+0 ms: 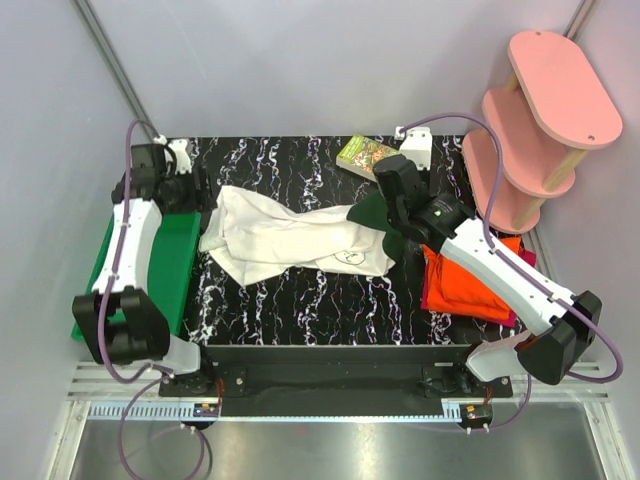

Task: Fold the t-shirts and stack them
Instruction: Flatten the tshirt out

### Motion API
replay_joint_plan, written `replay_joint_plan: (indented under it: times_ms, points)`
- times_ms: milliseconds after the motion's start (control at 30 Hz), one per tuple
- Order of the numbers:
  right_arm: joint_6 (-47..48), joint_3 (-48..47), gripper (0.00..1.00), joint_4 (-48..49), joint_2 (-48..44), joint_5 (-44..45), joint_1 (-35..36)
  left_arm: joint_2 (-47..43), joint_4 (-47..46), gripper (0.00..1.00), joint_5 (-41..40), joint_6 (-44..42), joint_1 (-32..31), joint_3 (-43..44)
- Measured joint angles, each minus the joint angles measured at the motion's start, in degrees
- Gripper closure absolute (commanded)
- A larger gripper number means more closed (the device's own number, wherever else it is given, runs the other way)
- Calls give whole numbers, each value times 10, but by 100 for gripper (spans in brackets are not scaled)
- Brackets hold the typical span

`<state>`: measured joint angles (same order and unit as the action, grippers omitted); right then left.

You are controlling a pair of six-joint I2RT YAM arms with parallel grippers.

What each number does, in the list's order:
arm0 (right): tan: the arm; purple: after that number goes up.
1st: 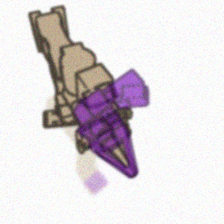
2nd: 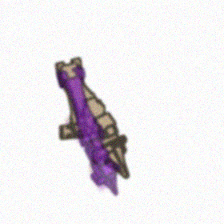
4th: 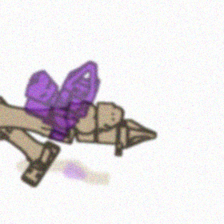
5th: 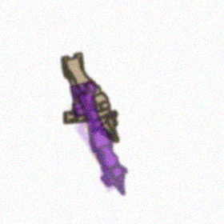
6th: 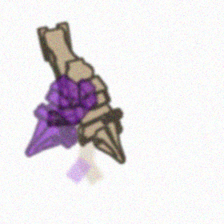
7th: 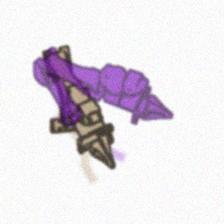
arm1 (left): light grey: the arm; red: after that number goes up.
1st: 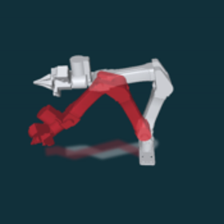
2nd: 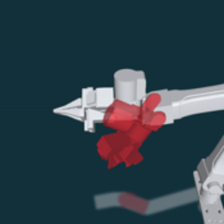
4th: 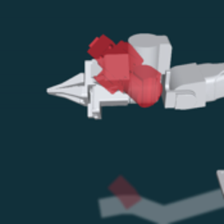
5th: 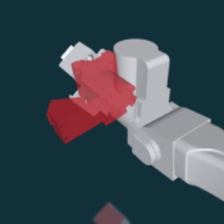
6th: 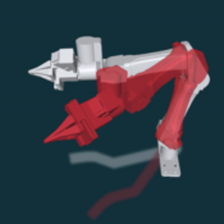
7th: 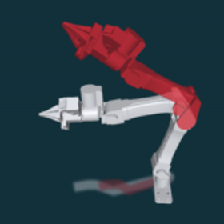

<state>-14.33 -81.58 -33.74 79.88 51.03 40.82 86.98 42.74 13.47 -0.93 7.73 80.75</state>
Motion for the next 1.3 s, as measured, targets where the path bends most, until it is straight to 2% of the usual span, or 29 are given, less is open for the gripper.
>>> replay_joint_plan:
  times_ms: [100, 167, 367, 767, 967, 1300]
  points:
    - [-5, 12, 100, 5, 0, -3, 0, -69, 2, 28, 23, 3, -4, -77]
    - [-9, 19, 100, 6, -1, -7, 0, -82, 3, 30, 34, 5, -13, -113]
    - [-20, 38, 100, 9, -6, -13, 0, -29, 7, 32, 46, 16, -38, -186]
    - [-20, 63, 100, 10, -54, -16, 0, 51, -19, 36, 42, 40, -47, -184]
    - [-19, 70, 100, 9, -56, -16, 0, 104, -29, 37, 35, 41, -50, -156]
    - [-14, 70, 100, 9, -53, -16, 0, 135, -56, 44, 15, 45, -50, -115]
